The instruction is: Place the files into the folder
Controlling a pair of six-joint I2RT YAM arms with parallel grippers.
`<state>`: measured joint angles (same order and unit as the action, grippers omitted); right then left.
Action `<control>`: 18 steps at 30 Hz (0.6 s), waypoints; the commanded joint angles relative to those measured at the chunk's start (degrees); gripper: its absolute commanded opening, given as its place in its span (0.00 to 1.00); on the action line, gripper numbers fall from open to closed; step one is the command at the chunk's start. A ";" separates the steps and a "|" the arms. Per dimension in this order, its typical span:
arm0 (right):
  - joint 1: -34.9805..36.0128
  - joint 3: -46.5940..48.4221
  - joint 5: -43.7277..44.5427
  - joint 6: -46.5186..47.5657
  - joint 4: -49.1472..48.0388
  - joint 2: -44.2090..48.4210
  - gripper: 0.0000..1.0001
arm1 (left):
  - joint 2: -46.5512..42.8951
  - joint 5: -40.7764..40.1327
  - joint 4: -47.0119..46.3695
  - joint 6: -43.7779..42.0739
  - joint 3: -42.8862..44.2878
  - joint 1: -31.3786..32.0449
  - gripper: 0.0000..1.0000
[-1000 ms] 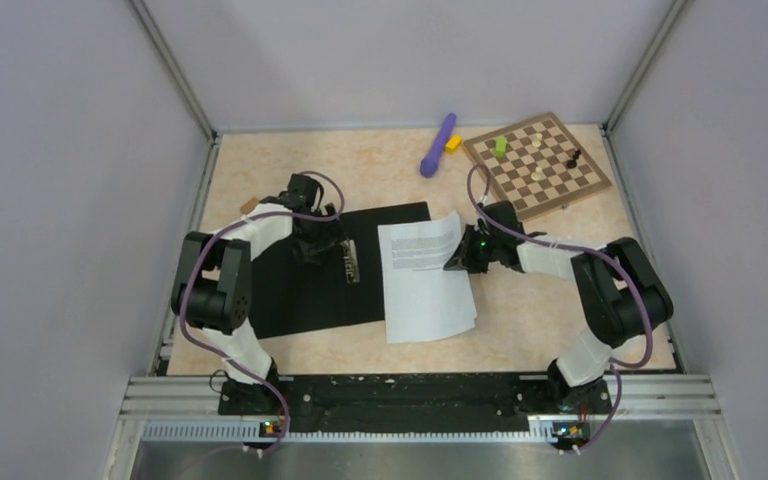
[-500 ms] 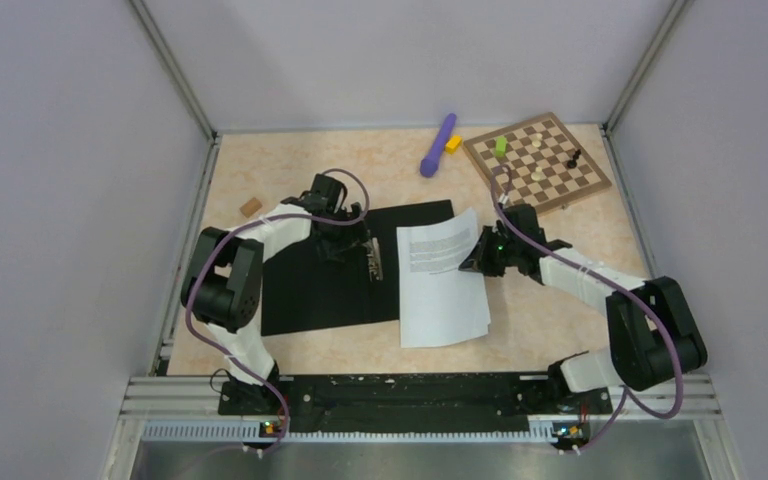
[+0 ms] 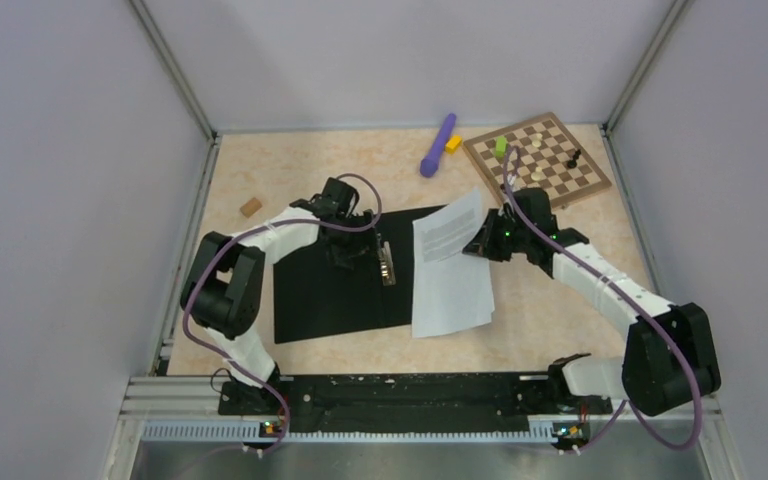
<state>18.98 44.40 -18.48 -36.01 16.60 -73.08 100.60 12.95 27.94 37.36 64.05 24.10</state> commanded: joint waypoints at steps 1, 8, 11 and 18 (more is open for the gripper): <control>0.18 7.51 -0.39 2.57 0.66 -1.12 0.00 | -4.56 -3.09 3.66 -0.93 2.86 0.09 0.86; 1.92 16.73 -5.10 2.03 -0.81 -5.24 0.00 | -7.55 -3.27 4.54 -0.63 2.78 -2.19 0.87; 2.05 19.17 -7.91 0.54 -2.22 -6.20 0.00 | -9.45 -3.48 4.82 -0.42 1.79 -4.12 0.87; 2.13 16.29 -15.81 -5.69 -11.86 -5.06 0.00 | -11.32 -5.42 4.93 -1.41 -1.11 -9.31 0.87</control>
<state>20.53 60.84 -28.84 -37.87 12.08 -79.31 90.98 9.06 32.21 37.32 64.58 17.28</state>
